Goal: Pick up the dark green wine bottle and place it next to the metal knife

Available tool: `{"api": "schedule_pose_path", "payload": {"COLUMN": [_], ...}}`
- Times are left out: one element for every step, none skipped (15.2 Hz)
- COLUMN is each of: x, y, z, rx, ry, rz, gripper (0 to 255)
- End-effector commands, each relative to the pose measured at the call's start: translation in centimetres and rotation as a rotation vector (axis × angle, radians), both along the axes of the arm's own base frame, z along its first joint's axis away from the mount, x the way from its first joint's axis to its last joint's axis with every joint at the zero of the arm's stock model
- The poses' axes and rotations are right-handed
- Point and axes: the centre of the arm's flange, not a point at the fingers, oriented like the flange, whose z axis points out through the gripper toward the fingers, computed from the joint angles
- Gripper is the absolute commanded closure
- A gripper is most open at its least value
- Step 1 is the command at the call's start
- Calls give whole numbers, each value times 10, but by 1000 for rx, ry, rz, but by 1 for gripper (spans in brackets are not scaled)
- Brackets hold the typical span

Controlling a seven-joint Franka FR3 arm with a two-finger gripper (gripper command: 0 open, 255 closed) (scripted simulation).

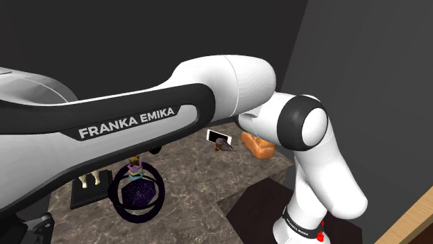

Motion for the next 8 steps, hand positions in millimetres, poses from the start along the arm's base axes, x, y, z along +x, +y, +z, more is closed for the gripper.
{"api": "schedule_pose_path", "payload": {"x": [0,0,0,0,0,0,0,0], "y": [0,0,0,0,0,0,0,0], "z": [-1,-1,-1,-1,-1,-1,-1,-1], "rx": [1,1,1,1,1,1,1,1], "ry": [-1,-1,-1,-1,-1,-1,-1,-1], "rz": [0,0,0,0,0,0,0,0], "gripper": [255,255,255,255,255,255,0,0]}}
